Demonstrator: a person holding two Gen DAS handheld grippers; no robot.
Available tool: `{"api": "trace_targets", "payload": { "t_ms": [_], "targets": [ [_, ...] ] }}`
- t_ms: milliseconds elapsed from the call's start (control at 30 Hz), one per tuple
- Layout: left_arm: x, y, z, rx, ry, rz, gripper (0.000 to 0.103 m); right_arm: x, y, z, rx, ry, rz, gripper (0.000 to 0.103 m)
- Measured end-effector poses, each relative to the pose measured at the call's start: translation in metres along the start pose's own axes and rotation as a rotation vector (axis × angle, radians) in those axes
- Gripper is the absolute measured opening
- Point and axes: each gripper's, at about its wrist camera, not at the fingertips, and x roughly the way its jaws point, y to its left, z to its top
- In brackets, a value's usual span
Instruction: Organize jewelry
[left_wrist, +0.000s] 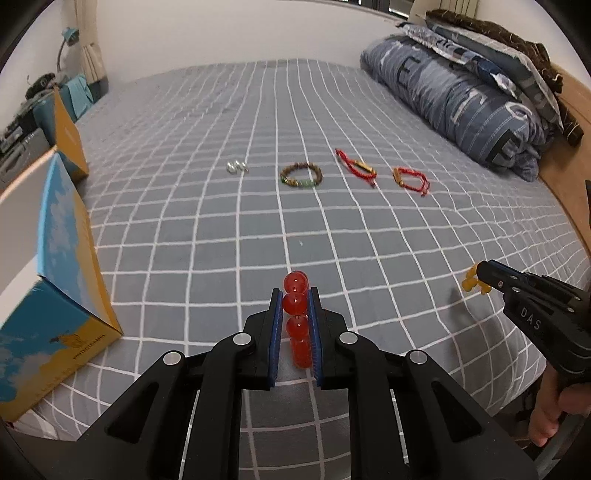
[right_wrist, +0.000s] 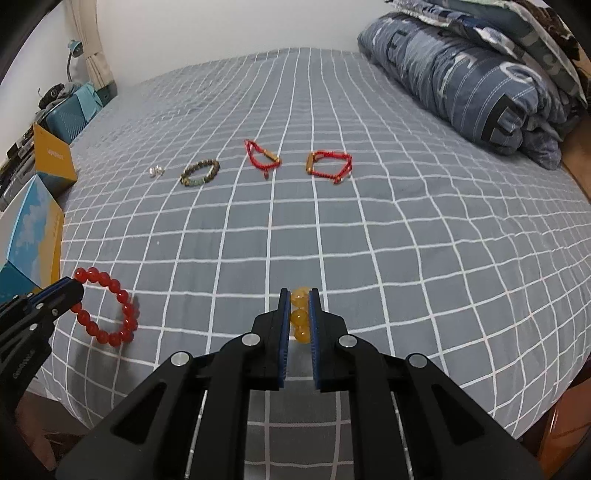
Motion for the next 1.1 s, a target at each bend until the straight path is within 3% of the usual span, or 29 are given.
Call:
{"api": "trace_targets", "payload": {
  "t_ms": [567, 1100],
  "targets": [
    [-0.037, 0.015, 0.024, -0.02, -0.137, 0.043, 0.013, -0.021, 0.027, 0.022, -0.032, -0.1, -0.004, 0.009],
    [-0.044, 0.056, 0.046, -0.078, -0.137, 0.118, 0.013, -0.036, 0.073, 0.063, -0.074, -0.145, 0.026, 0.009]
  ]
}}
